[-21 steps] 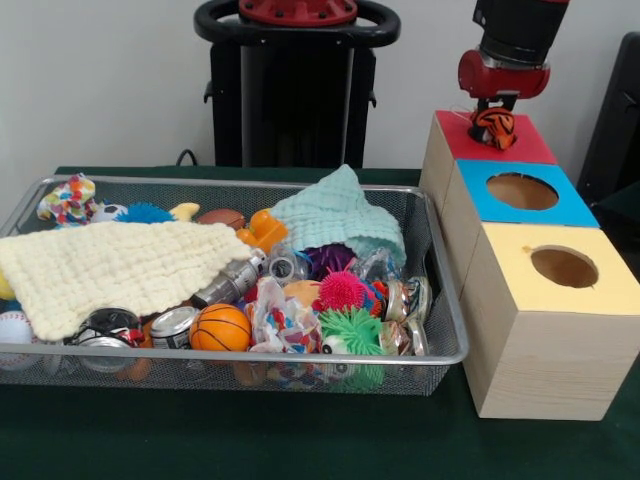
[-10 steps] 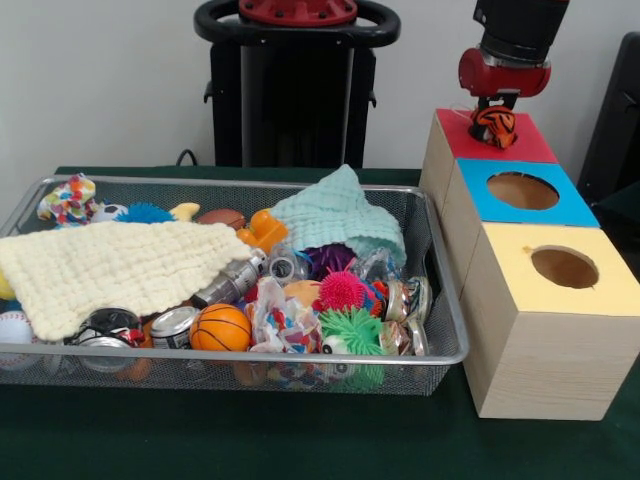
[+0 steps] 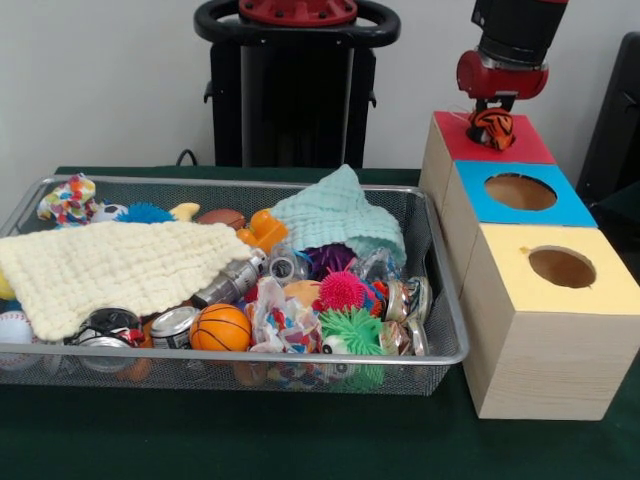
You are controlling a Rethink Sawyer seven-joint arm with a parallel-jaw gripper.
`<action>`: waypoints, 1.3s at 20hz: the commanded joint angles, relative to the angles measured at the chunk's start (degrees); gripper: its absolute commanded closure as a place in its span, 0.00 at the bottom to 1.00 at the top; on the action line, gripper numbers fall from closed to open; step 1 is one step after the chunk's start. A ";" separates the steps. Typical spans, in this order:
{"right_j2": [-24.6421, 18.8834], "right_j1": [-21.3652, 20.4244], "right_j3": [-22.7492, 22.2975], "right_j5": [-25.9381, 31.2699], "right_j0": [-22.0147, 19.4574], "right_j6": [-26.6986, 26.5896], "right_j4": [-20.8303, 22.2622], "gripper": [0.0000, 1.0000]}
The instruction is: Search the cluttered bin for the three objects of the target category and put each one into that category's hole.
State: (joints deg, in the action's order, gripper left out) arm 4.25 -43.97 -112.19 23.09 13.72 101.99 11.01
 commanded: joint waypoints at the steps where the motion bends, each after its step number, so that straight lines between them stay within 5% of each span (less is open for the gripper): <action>1: 1.03 0.03 0.02 0.35 0.10 5.94 3.06 1.00; 6: 1.91 2.41 -0.58 -1.65 2.90 9.28 1.75 1.00; 13: 0.73 0.28 0.15 6.25 1.58 6.11 -0.20 1.00; 19: 1.41 3.62 -0.11 -0.50 0.95 6.55 1.89 1.00; 26: 3.19 2.86 0.10 -0.28 2.17 6.76 2.68 1.00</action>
State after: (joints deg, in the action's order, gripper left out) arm 6.59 -42.66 -112.16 22.70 16.67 101.99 11.32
